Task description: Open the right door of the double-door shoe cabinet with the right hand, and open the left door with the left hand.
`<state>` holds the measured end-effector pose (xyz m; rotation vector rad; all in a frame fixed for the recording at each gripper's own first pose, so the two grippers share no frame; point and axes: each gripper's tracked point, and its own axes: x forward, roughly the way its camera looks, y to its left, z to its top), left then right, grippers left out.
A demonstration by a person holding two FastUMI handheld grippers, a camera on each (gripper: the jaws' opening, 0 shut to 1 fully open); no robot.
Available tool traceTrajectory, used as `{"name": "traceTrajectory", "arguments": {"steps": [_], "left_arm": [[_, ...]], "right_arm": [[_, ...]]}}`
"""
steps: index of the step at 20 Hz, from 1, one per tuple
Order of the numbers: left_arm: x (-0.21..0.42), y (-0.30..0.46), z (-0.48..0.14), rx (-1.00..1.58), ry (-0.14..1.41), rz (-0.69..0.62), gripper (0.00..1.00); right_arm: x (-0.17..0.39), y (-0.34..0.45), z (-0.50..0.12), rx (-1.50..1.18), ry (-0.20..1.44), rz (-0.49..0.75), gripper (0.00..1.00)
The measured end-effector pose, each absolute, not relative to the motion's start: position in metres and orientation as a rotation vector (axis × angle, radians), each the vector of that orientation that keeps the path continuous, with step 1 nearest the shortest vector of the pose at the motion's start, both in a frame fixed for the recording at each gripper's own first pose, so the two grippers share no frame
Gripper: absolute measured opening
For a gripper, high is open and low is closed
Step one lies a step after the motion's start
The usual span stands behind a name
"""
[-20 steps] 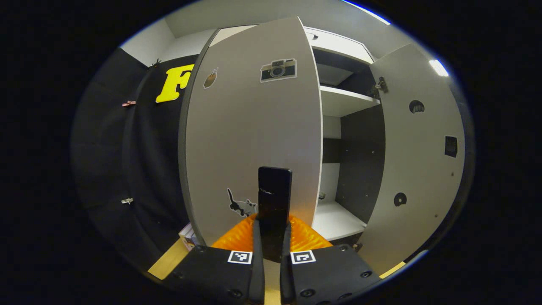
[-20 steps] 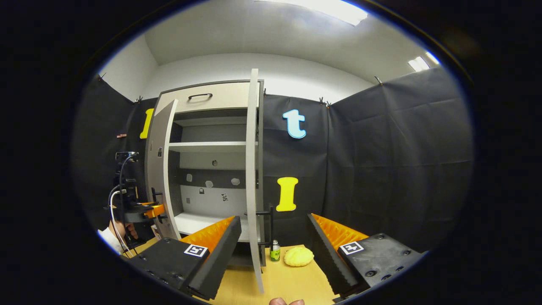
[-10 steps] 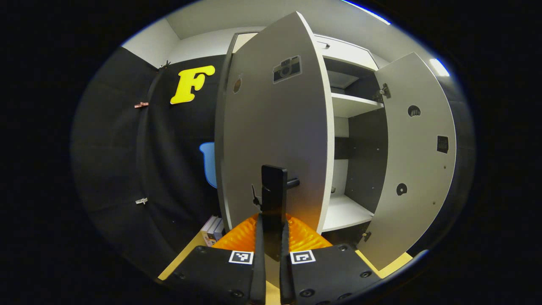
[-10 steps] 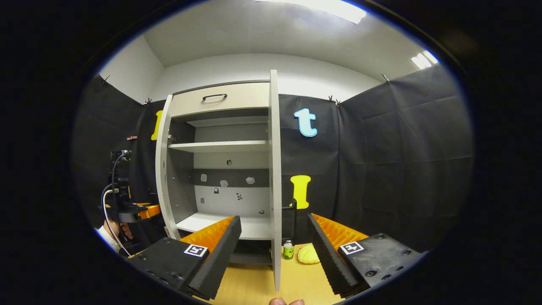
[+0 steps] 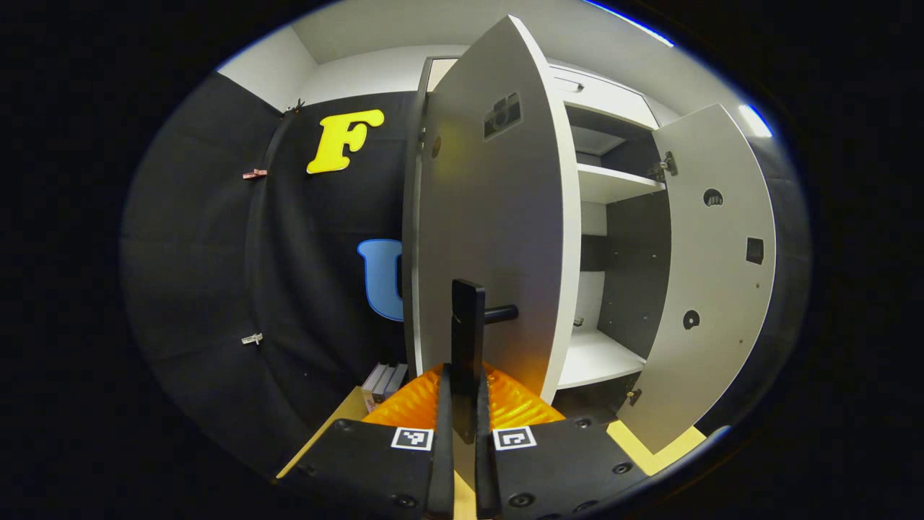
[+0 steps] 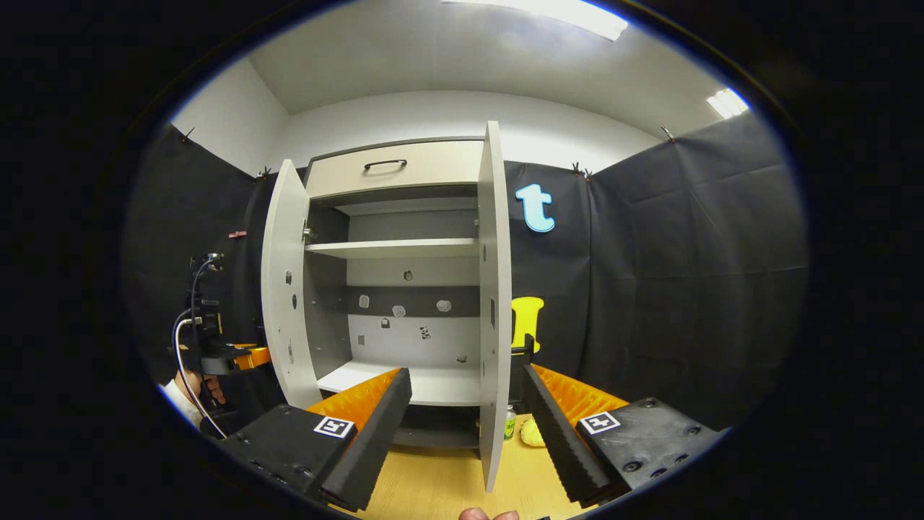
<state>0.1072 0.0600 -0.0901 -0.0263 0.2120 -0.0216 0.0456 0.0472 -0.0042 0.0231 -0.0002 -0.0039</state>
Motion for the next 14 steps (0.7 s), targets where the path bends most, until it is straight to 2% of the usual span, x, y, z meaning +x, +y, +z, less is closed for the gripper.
{"name": "traceTrajectory", "arguments": {"steps": [8, 9, 10, 14], "left_arm": [[0.101, 0.072, -0.091, -0.019, 0.21, -0.041, 0.16], [0.099, 0.074, -0.092, -0.022, 0.213, -0.046, 0.16], [0.097, 0.075, -0.094, -0.026, 0.22, -0.053, 0.16], [0.089, 0.087, -0.097, -0.037, 0.224, -0.054, 0.14]], "right_arm": [[0.047, 0.059, -0.004, 0.024, -0.001, -0.003, 0.97], [0.047, 0.061, -0.004, 0.025, 0.001, 0.0, 0.93], [0.047, 0.063, -0.004, 0.028, 0.002, 0.004, 0.97], [0.05, 0.073, -0.004, 0.03, 0.004, 0.02, 0.97]]}}
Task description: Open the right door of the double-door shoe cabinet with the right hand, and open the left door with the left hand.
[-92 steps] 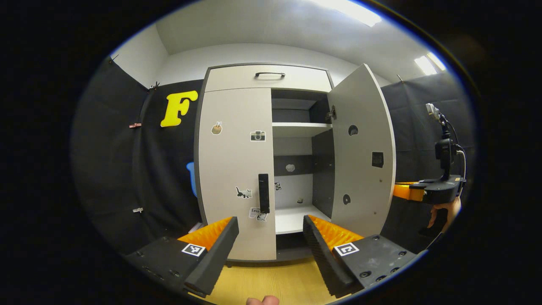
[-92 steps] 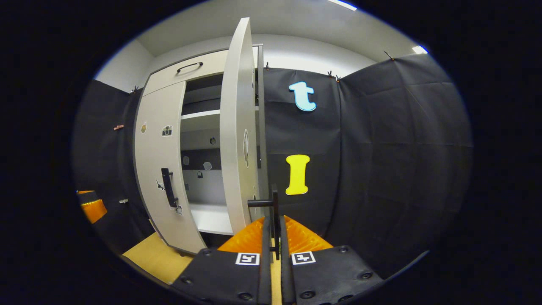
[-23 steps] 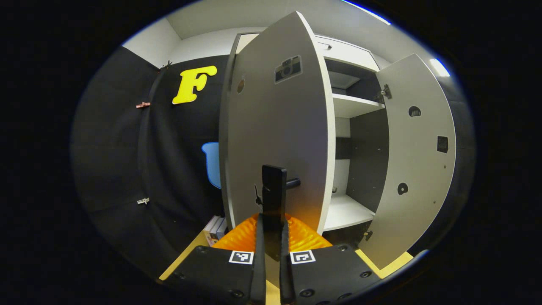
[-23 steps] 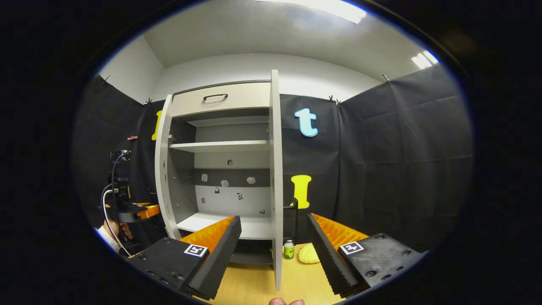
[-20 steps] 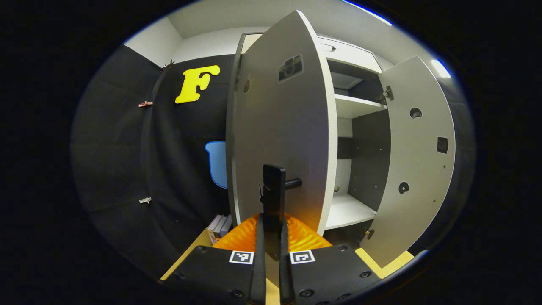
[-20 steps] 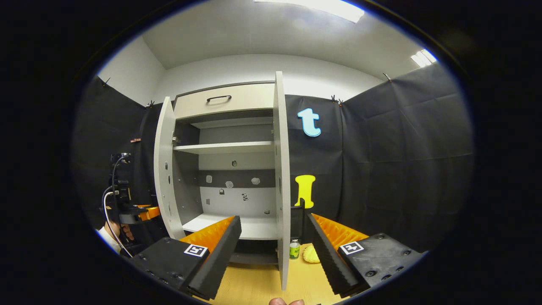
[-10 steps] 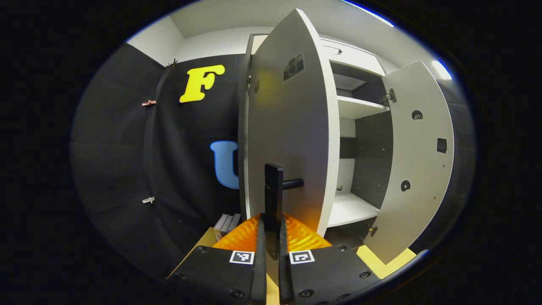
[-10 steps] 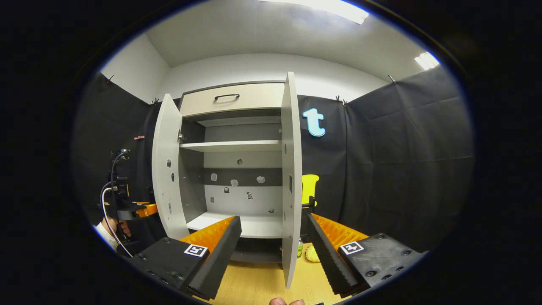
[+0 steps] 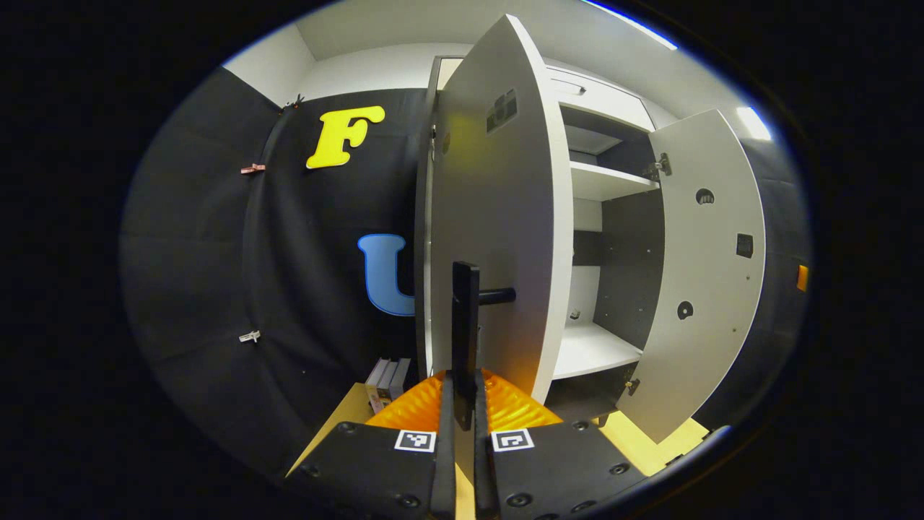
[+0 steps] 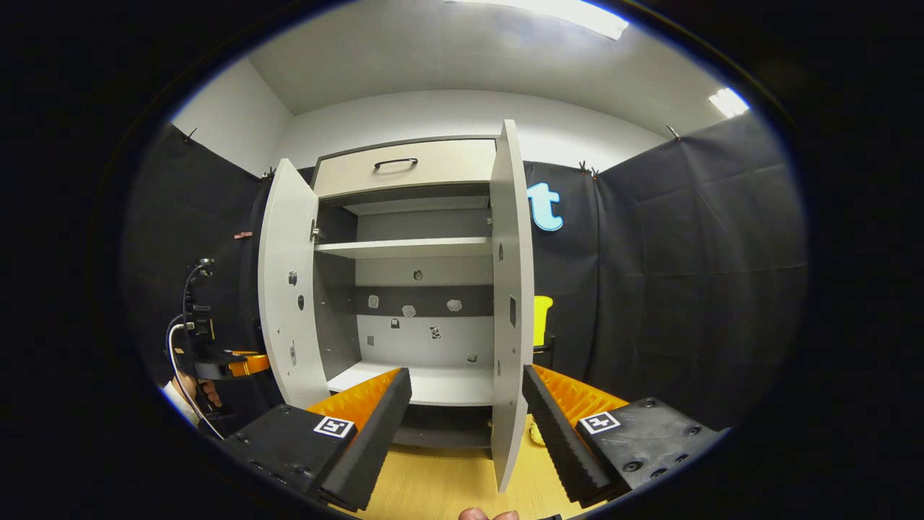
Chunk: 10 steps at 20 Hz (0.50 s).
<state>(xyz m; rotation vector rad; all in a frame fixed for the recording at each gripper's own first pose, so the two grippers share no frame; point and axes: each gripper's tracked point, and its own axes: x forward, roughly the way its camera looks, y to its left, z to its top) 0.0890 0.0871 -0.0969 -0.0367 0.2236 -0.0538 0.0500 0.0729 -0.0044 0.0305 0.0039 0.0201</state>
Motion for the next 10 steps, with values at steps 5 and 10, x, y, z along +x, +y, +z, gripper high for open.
{"name": "traceTrajectory", "arguments": {"steps": [5, 10], "left_arm": [[0.087, 0.128, -0.082, -0.018, 0.183, 0.039, 0.13], [0.081, 0.159, -0.077, -0.059, 0.188, 0.057, 0.08]], "right_arm": [[0.049, 0.083, -0.004, 0.024, 0.005, 0.038, 0.97], [0.048, 0.088, -0.005, 0.028, 0.009, 0.053, 0.97]]}}
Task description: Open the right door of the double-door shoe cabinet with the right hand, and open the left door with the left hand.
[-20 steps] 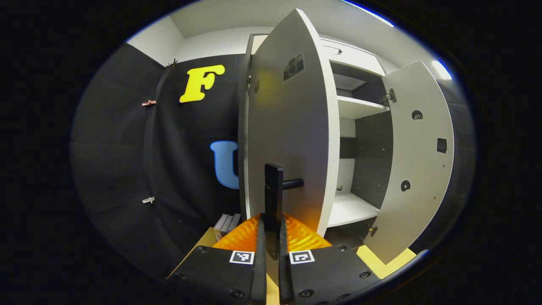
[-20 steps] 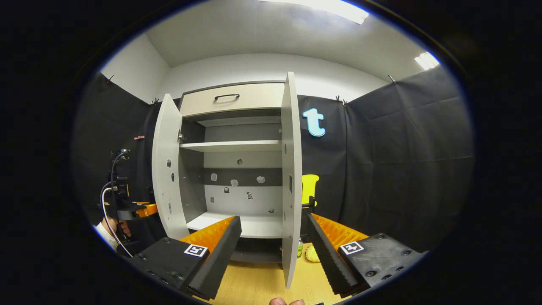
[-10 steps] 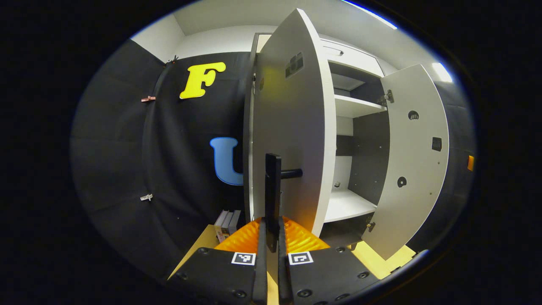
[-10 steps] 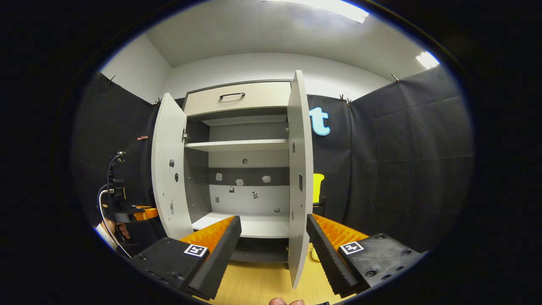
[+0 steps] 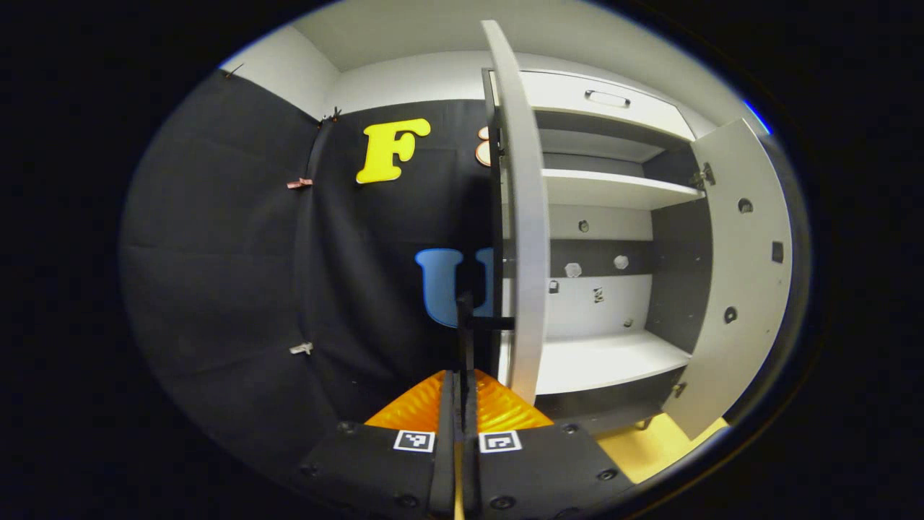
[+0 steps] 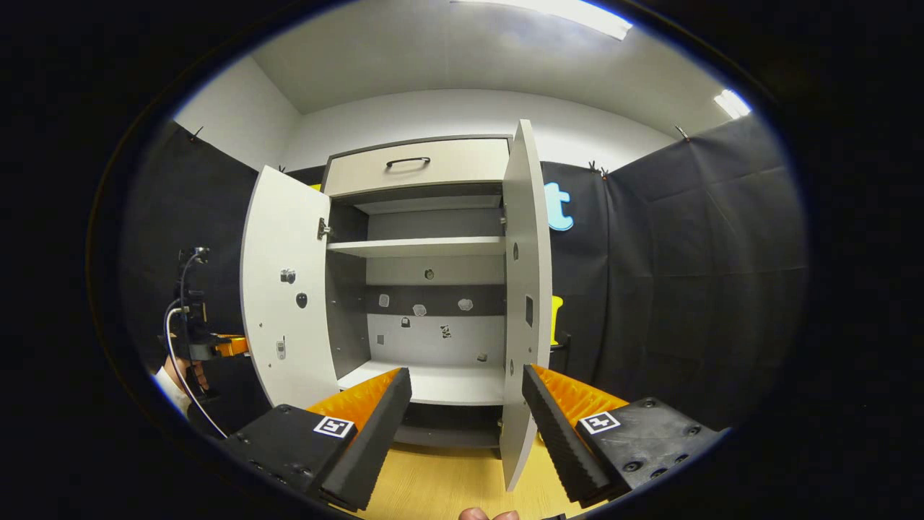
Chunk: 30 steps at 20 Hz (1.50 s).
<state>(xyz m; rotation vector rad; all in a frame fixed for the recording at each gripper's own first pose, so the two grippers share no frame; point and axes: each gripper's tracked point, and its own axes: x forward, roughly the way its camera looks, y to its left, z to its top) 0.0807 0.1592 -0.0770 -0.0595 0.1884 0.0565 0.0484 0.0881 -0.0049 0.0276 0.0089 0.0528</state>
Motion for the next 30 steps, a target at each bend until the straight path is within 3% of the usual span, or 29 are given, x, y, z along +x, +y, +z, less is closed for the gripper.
{"name": "traceTrajectory", "arguments": {"steps": [1, 15, 18, 22, 30], "left_arm": [[0.078, 0.161, -0.075, -0.06, 0.187, 0.059, 0.13], [0.06, 0.166, -0.071, 0.039, 0.187, 0.108, 0.14], [0.055, 0.161, -0.069, 0.05, 0.182, 0.105, 0.33], [0.042, 0.164, -0.062, 0.053, 0.15, 0.112, 0.98], [-0.003, 0.151, -0.028, 0.096, 0.08, 0.134, 0.96]], "right_arm": [[0.048, 0.091, -0.005, 0.028, 0.01, 0.055, 0.97], [0.051, 0.095, -0.006, 0.062, 0.004, 0.068, 0.97], [0.053, 0.095, -0.007, 0.053, 0.007, 0.072, 0.97], [0.056, 0.097, -0.01, 0.06, 0.015, 0.078, 0.97], [0.066, 0.103, -0.01, 0.063, 0.018, 0.09, 0.97]]}}
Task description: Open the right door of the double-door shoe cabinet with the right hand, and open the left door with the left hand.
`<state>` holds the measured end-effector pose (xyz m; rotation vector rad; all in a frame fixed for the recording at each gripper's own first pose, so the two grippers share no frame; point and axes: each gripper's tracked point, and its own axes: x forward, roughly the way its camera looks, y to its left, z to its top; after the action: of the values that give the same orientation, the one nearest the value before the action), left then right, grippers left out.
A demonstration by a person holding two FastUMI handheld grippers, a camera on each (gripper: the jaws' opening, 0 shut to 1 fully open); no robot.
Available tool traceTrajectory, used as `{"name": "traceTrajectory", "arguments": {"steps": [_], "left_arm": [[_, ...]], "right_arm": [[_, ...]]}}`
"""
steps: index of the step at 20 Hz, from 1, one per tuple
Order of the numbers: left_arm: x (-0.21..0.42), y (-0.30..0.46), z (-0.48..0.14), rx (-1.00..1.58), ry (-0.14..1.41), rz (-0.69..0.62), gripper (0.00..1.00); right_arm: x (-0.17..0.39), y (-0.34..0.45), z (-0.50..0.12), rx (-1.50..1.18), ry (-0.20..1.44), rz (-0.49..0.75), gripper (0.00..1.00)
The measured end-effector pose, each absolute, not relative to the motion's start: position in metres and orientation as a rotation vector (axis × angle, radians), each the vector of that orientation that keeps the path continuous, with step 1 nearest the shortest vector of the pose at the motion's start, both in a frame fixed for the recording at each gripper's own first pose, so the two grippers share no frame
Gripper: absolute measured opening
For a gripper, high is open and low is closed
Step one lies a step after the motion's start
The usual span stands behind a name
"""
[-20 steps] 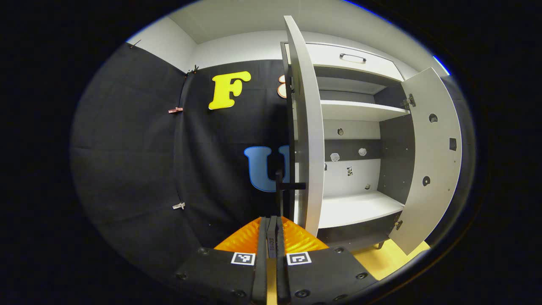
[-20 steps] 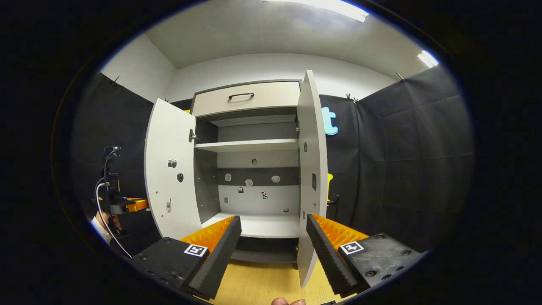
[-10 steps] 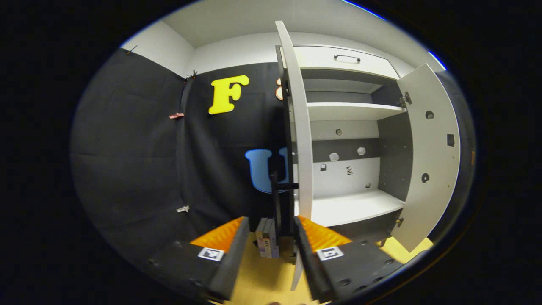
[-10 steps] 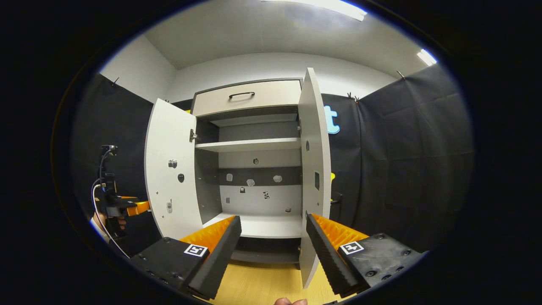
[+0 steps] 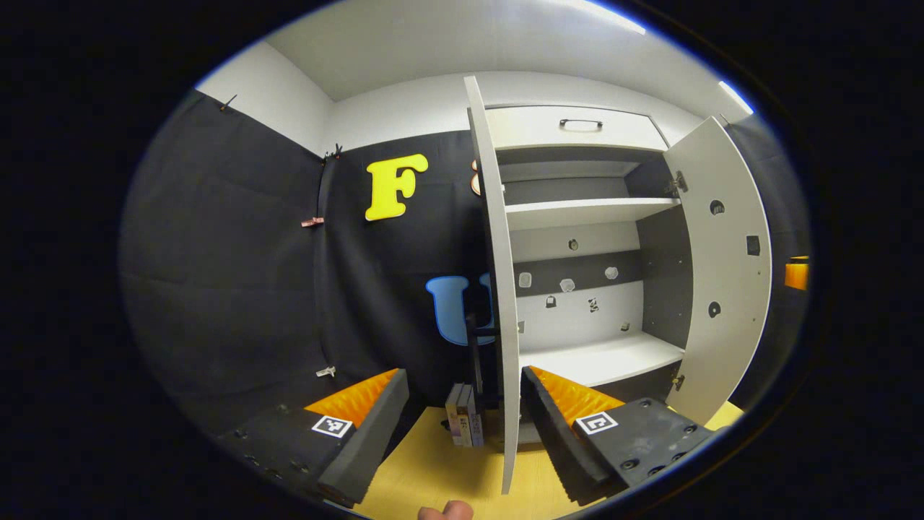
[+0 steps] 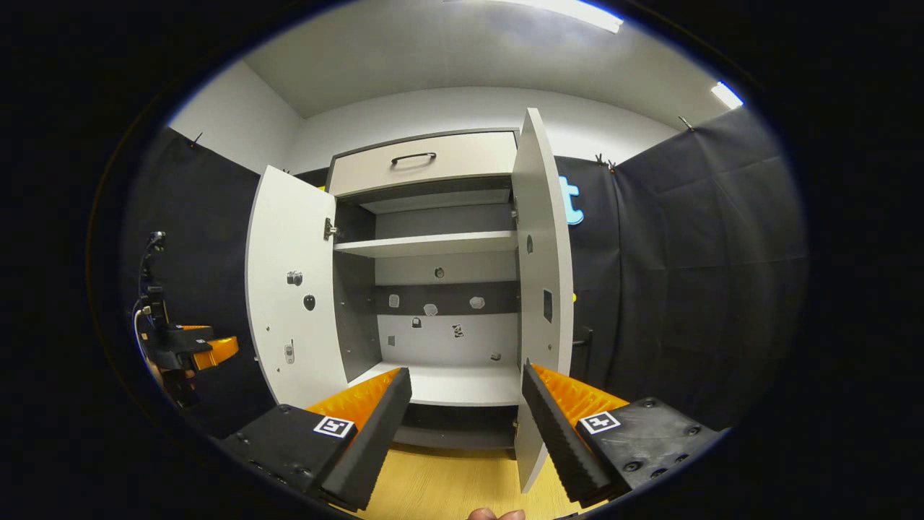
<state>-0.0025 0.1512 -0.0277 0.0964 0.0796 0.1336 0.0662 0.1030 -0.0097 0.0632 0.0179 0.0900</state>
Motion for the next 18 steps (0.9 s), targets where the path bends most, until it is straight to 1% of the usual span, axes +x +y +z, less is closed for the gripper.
{"name": "traceTrajectory", "arguments": {"steps": [5, 6, 9, 10, 11, 12, 13, 14, 18], "left_arm": [[-0.019, 0.127, -0.017, 0.092, 0.061, 0.108, 0.99], [-0.022, 0.121, -0.017, 0.089, 0.063, 0.1, 0.96], [-0.031, 0.109, -0.017, 0.082, 0.07, 0.089, 0.96], [-0.034, 0.106, -0.019, 0.073, 0.075, 0.087, 0.94], [-0.037, 0.103, -0.02, 0.063, 0.077, 0.085, 0.97], [-0.039, 0.101, -0.02, 0.053, 0.079, 0.087, 0.97], [-0.042, 0.1, -0.021, 0.047, 0.082, 0.091, 0.99], [-0.045, 0.099, -0.02, 0.045, 0.085, 0.1, 0.97], [-0.051, 0.094, -0.014, 0.085, 0.079, 0.113, 0.97]], "right_arm": [[0.069, 0.107, -0.01, 0.065, 0.022, 0.098, 0.97], [0.069, 0.108, -0.009, 0.066, 0.021, 0.099, 0.97], [0.069, 0.109, -0.004, 0.06, 0.007, 0.1, 0.97], [0.067, 0.109, -0.003, 0.057, 0.003, 0.098, 0.97], [0.067, 0.109, -0.001, 0.055, -0.001, 0.097, 0.97], [0.066, 0.109, 0.001, 0.053, -0.007, 0.095, 0.97], [0.066, 0.108, 0.002, 0.051, -0.012, 0.091, 0.97], [0.065, 0.108, 0.004, 0.051, -0.018, 0.088, 0.97], [0.061, 0.105, 0.011, 0.05, -0.041, 0.076, 0.97]]}}
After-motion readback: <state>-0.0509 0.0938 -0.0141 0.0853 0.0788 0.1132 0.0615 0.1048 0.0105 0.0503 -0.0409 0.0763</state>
